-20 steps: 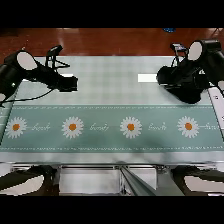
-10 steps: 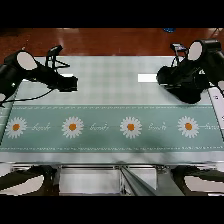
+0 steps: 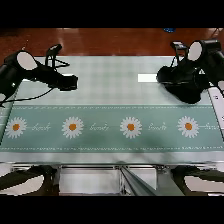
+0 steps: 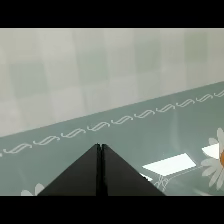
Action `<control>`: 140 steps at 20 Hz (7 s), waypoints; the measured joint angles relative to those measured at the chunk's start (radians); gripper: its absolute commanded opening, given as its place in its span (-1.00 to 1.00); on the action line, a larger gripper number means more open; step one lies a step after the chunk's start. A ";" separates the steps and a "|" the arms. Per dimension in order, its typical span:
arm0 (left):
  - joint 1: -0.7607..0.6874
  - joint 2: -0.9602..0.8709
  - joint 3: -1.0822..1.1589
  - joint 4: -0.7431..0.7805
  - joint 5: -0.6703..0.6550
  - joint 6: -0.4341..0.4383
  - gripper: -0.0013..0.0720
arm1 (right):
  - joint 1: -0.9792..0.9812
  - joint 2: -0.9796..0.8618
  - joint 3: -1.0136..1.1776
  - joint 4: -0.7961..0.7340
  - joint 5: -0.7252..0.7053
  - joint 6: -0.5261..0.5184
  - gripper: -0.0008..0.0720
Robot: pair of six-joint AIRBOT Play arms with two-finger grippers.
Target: Fold the shirts.
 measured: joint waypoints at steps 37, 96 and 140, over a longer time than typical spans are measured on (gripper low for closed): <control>0.151 0.575 -0.444 -0.176 0.093 0.041 0.42 | -0.282 0.044 0.457 0.489 -0.290 -0.289 -0.92; 0.040 0.075 -0.744 -0.829 0.019 0.612 -0.90 | -0.019 0.280 -0.915 0.887 -0.484 -0.349 0.14; 0.333 0.703 0.134 -0.650 -0.356 0.188 -0.90 | -0.081 0.740 0.343 0.407 0.181 -0.304 -0.91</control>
